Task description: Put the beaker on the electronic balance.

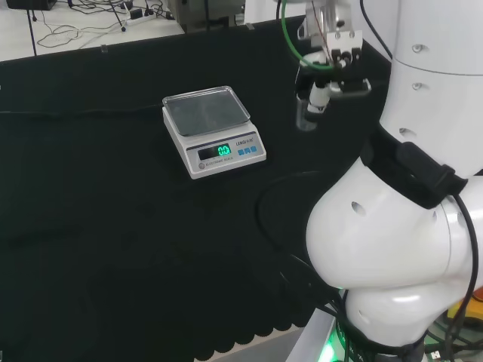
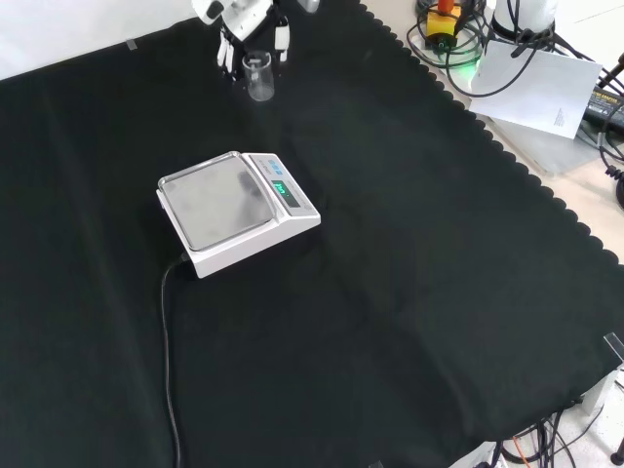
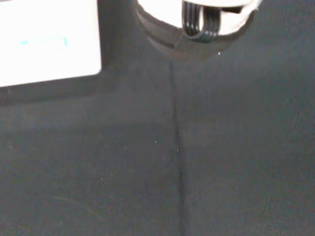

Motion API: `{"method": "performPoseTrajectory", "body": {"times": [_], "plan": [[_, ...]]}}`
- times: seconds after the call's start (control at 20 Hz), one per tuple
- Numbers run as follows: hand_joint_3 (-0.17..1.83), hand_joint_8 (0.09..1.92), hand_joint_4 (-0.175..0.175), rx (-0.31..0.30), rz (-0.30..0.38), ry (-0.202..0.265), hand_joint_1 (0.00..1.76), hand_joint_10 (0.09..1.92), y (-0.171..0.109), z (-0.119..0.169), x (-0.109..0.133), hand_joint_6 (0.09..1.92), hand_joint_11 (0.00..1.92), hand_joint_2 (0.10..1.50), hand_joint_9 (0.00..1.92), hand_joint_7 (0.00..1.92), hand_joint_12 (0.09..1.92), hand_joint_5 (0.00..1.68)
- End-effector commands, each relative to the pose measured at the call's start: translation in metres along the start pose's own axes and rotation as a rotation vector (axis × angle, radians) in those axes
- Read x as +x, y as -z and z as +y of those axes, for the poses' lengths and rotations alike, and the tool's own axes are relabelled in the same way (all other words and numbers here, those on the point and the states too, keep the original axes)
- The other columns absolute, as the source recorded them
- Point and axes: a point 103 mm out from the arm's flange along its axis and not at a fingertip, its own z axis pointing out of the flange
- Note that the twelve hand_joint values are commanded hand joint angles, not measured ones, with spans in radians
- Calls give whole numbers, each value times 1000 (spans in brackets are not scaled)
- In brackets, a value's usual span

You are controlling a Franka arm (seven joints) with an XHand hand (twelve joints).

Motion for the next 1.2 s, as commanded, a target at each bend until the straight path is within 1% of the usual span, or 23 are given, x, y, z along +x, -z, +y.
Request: {"method": "performPoseTrajectory", "body": {"times": [0.05,0.3,0.5,0.75,0.9,1.05,1.2], "plan": [[1,1153,-175,-53,-65,32,1499,1070,38,-14,20,1157,843,1110,1105,742,1243,862],[0,1153,-175,-56,-102,70,1499,1067,50,-6,42,1157,843,1110,1106,743,1246,862],[0,1150,-175,-61,-125,120,1499,1065,62,10,66,1156,842,1110,1107,744,1247,863],[0,1146,-175,-66,-144,182,1499,1063,76,36,92,1154,843,1109,1110,747,1246,864],[0,1145,-175,-68,-141,222,1499,1061,79,55,102,1152,844,1109,1111,748,1244,866],[0,1143,-175,-57,-163,265,1499,1060,82,77,112,1151,845,1108,1112,749,1243,866],[0,1142,-175,-47,-169,305,1499,1056,85,96,120,1149,846,1108,1113,750,1244,867]]}}
